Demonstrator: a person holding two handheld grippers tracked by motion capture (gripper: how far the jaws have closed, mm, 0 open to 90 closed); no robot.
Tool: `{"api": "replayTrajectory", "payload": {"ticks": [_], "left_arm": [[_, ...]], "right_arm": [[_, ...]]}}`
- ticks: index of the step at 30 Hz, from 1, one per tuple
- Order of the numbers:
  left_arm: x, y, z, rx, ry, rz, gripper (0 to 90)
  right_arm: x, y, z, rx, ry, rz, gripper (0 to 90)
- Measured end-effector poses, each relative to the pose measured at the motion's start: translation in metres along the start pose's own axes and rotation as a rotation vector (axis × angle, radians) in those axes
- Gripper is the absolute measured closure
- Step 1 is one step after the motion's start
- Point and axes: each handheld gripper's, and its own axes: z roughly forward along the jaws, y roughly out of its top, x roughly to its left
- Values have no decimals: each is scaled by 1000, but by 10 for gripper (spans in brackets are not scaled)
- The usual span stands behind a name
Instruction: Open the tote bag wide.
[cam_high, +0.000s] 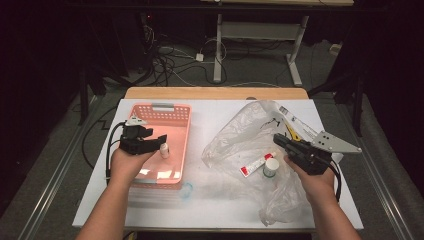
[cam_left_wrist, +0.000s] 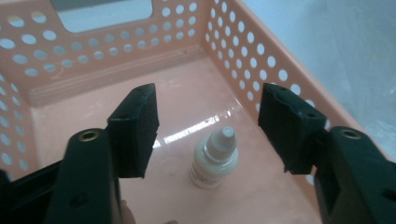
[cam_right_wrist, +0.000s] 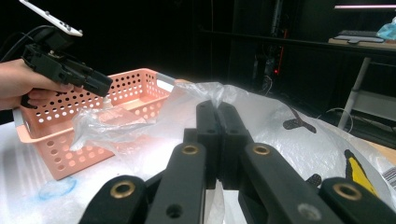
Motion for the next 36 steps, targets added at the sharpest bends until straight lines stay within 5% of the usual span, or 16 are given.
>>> {"api": "replayTrajectory", "payload": {"ticks": [13, 19, 26, 36], "left_arm": [[-4, 3, 2, 84, -18, 56, 533], [1, -2, 7, 129, -32, 41, 577], [-1, -2, 13, 139, -45, 68, 676], [-3, -4, 13, 121, -40, 86, 688]], "right_arm": [[0, 0, 0, -2, 3, 8, 900], [1, 0, 1, -4, 6, 12, 900], [1, 0, 1, -2, 6, 11, 900], [2, 0, 2, 0, 6, 6, 900]]}}
